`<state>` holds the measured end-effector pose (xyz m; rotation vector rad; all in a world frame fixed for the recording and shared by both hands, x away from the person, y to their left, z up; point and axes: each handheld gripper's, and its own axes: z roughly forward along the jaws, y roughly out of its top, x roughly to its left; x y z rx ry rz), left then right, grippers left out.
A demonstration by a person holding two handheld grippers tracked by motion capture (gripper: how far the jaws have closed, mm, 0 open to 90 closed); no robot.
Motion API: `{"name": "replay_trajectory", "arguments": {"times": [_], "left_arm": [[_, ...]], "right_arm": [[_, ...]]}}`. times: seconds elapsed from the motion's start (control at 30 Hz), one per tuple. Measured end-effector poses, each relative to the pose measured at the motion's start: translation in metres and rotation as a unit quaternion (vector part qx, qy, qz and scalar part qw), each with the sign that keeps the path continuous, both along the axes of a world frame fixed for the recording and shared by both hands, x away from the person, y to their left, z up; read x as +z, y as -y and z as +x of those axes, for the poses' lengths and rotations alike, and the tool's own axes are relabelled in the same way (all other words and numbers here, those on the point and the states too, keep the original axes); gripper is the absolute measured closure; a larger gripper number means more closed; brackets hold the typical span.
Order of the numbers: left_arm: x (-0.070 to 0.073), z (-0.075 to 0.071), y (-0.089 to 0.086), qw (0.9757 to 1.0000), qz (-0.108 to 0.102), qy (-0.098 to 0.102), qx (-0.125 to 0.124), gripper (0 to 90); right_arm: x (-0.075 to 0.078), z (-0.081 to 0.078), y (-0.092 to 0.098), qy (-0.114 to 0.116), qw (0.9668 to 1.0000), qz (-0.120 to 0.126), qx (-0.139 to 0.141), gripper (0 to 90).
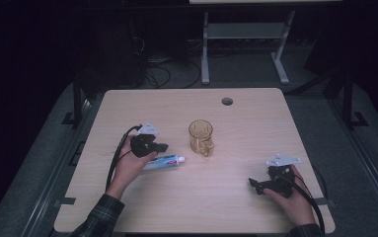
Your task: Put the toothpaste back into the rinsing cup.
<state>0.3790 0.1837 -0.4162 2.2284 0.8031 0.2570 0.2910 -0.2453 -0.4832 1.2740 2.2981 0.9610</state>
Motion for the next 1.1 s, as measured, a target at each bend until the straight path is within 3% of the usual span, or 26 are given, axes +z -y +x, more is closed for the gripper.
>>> {"name": "replay_trajectory", "arguments": {"times": [0.17, 0.37, 0.8, 1.1], "left_arm": [[-0.005, 0.010, 0.013, 0.9999, 0.003, -0.009, -0.006, 90.0], [-0.015, 0.011, 0.026, 0.9995, 0.017, -0.020, -0.016, 90.0], [-0.024, 0.011, 0.030, 0.9990, 0.028, -0.029, -0.021, 90.0], [-0.027, 0.004, 0.028, 0.9984, 0.034, -0.038, -0.022, 90.0]], "right_arm": [[0.000, 0.000, 0.000, 0.000, 1.0000, 0.000, 0.000, 0.5], [0.000, 0.000, 0.000, 0.000, 1.0000, 0.000, 0.000, 0.5], [0.000, 0.000, 0.000, 0.000, 1.0000, 0.000, 0.000, 0.5], [0.000, 0.000, 0.000, 0.000, 1.0000, 0.000, 0.000, 0.5]]}}
